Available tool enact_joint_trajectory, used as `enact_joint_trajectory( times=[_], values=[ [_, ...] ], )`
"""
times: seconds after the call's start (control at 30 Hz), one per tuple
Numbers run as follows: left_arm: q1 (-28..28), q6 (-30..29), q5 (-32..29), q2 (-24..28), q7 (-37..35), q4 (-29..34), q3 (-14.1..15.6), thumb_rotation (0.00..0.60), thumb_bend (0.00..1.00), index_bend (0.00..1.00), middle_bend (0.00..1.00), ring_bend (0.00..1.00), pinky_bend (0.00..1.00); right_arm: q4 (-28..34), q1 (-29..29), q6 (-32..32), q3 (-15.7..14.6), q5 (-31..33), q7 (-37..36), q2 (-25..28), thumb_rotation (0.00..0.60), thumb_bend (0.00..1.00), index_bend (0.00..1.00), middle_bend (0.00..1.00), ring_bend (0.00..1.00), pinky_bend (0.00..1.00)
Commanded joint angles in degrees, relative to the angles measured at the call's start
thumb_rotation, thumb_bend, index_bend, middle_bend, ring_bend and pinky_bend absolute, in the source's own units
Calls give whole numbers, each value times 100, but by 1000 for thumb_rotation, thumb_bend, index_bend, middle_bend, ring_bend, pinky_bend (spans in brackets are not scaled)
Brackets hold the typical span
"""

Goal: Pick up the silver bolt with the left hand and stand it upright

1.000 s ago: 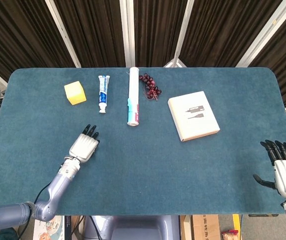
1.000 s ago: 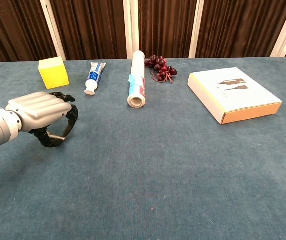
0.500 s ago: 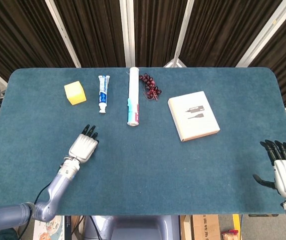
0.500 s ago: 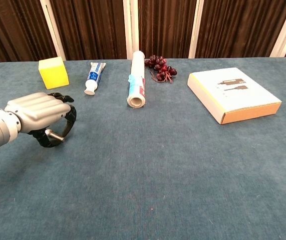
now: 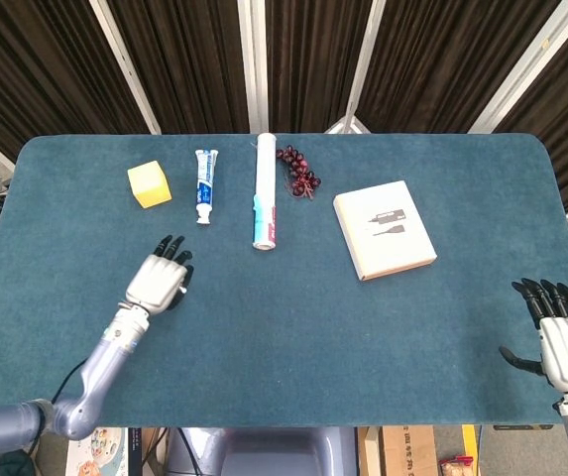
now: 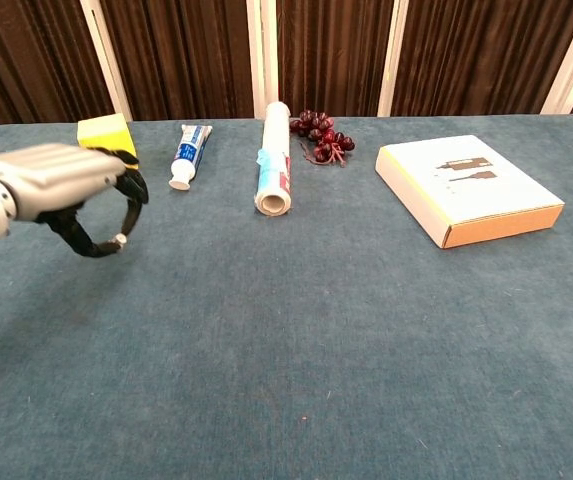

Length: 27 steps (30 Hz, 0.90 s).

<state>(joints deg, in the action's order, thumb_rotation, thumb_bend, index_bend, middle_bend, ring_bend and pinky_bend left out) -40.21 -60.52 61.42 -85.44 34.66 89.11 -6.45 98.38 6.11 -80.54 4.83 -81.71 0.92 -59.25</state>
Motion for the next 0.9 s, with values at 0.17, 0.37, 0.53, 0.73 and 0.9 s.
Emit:
enact_joint_trajectory(
  times=[0.17, 0.37, 0.53, 0.73, 0.9],
  values=[
    [161, 188, -173, 393, -871, 285, -193, 600, 525, 594, 239, 34, 20, 7, 16, 30, -10, 10, 64, -25, 600, 155, 151, 141, 77, 10],
    [238, 369, -301, 516, -1443, 345, -283, 600, 525, 596, 237, 34, 20, 17, 28, 40, -11, 17, 110, -44, 600, 154, 151, 141, 77, 10],
    [298, 831, -534, 712, -2320, 465, -432, 600, 524, 596, 234, 34, 20, 21, 36, 51, -11, 26, 135, -54, 600, 154, 151, 141, 77, 10],
    [412, 980, -199, 663, -3138, 243, -441, 600, 525, 599, 234, 34, 19, 16, 30, 34, -6, 32, 120, -49, 600, 154, 151, 141, 77, 10],
    [509, 1133, 43, 647, -3823, 25, -439, 600, 525, 602, 233, 34, 18, 12, 24, 21, 0, 39, 86, -44, 600, 155, 151, 141, 77, 10]
  ],
)
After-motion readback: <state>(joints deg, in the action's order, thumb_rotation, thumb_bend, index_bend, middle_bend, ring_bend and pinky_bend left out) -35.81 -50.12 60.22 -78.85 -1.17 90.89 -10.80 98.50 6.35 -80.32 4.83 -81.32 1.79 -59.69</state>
